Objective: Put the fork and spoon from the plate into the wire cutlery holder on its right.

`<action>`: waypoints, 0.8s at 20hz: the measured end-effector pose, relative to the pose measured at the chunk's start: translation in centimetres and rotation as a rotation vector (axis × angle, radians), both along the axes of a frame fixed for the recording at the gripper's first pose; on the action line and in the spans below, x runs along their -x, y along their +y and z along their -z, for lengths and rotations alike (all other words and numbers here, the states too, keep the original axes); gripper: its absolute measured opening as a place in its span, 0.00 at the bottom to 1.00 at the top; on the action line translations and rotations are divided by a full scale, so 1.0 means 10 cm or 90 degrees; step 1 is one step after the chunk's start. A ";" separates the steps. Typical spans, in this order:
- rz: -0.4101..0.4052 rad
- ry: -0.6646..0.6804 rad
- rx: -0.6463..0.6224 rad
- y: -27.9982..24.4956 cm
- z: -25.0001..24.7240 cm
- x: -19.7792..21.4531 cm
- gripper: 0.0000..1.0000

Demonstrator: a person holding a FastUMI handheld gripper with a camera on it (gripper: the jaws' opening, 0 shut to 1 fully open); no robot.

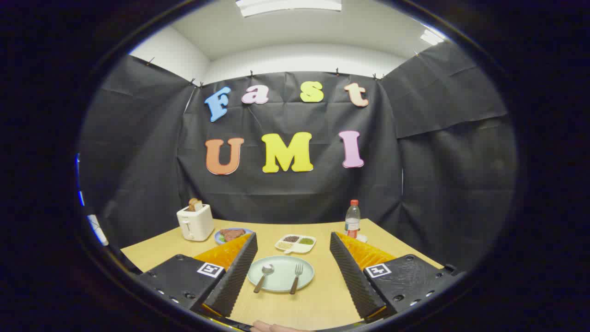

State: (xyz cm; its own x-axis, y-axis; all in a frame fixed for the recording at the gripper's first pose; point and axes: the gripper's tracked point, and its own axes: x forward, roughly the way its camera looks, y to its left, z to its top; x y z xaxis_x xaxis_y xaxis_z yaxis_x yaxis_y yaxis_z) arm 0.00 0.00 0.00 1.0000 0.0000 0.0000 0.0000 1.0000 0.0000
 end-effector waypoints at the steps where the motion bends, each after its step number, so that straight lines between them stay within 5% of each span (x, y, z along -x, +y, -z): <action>1: 0.002 0.003 -0.002 -0.02 0.02 0.00 0.95; 16: 0.005 0.037 -0.025 -0.15 0.16 -0.13 0.96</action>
State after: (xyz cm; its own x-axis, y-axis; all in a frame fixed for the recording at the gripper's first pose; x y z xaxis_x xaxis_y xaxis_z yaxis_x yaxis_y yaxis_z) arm 1.32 -1.45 -1.55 0.9983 -0.0060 -0.0579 0.0082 0.9992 0.0385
